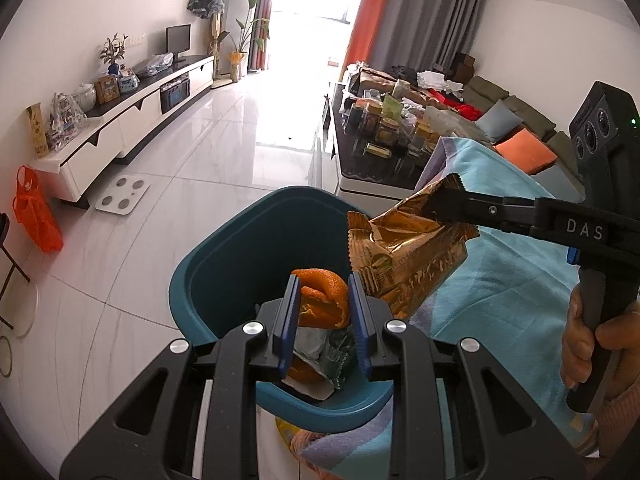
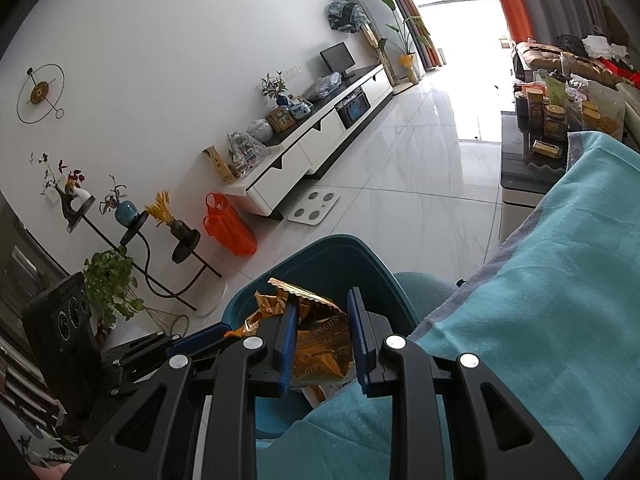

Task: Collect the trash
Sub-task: 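Lower both held items into the teal bin and open both tools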

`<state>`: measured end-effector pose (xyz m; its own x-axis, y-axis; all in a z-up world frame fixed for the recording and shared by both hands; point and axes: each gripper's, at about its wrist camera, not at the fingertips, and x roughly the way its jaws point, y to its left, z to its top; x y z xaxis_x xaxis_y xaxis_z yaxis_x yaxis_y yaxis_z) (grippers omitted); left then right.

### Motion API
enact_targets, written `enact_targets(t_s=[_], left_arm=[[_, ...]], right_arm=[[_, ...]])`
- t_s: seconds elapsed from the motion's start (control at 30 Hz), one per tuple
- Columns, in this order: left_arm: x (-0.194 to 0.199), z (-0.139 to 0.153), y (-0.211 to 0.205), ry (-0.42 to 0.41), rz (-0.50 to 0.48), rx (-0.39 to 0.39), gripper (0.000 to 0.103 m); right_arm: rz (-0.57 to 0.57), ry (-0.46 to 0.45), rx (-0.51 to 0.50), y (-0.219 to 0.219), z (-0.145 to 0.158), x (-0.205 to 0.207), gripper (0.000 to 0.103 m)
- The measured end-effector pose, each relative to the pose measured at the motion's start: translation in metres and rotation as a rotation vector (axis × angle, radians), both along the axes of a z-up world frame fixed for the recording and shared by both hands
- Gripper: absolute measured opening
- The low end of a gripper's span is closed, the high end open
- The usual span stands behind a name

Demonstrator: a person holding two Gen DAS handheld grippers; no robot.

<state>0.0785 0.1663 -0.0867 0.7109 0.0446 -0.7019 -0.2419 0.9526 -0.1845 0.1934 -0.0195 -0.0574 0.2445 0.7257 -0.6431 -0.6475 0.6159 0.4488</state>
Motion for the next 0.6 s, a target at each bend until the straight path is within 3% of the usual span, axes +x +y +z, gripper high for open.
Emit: enact_targets(t_s=[0.6], left_arm=[[0.01, -0.021, 0.007, 0.043, 0.028, -0.026, 0.025]], right_arm=[[0.042, -0.009, -0.062, 0.026, -0.006, -0.001, 0.023]])
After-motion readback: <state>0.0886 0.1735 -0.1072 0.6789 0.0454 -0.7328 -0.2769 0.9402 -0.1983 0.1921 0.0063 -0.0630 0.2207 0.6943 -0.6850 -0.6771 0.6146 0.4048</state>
